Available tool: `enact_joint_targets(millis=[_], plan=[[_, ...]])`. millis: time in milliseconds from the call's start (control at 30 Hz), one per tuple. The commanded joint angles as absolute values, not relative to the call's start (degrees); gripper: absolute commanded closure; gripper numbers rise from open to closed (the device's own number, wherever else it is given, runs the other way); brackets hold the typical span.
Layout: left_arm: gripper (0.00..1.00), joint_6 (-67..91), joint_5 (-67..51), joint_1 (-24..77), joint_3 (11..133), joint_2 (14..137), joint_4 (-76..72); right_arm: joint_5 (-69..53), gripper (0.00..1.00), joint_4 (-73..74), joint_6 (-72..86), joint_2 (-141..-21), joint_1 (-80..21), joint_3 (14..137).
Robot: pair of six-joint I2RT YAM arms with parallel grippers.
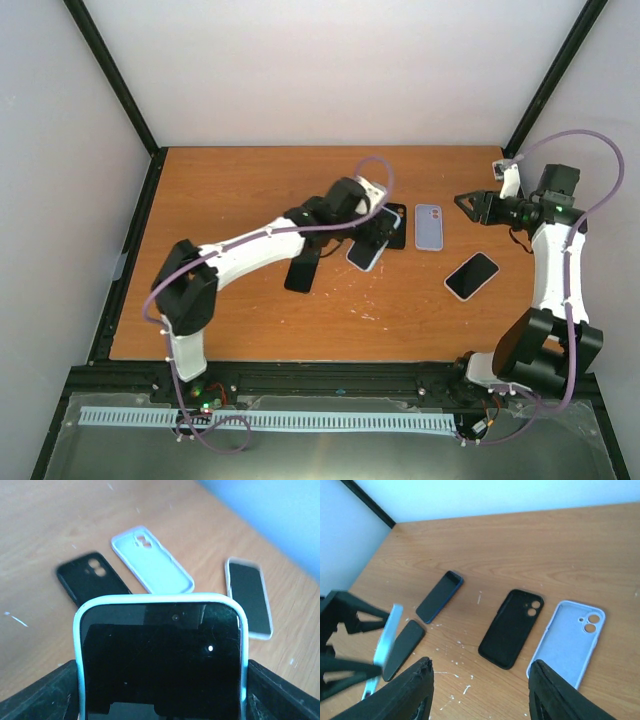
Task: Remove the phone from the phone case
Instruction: Pick up the phone at the center of the board.
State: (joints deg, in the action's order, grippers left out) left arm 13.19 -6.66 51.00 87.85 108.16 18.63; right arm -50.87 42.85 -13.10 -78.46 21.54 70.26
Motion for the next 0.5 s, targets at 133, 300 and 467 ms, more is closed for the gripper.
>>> enact_joint_targets(millis=[133,300,467], plan=[[0.32,34.75,-8.73,44.56,78.34,100.64,-6.31,-52.42,0.45,50.35,-20.83,-76.36,12.81,71.7],[0.33,38.49,-3.97,44.47,76.39,99.45,-12.1,-47.27,0.45,46.95,-18.64,-76.93,0.98,70.47],[0.32,43.74,-0.41,44.46,71.94,96.93,-17.97,-43.77,0.48,38.28,-12.22,-76.33,-5.5,69.29]])
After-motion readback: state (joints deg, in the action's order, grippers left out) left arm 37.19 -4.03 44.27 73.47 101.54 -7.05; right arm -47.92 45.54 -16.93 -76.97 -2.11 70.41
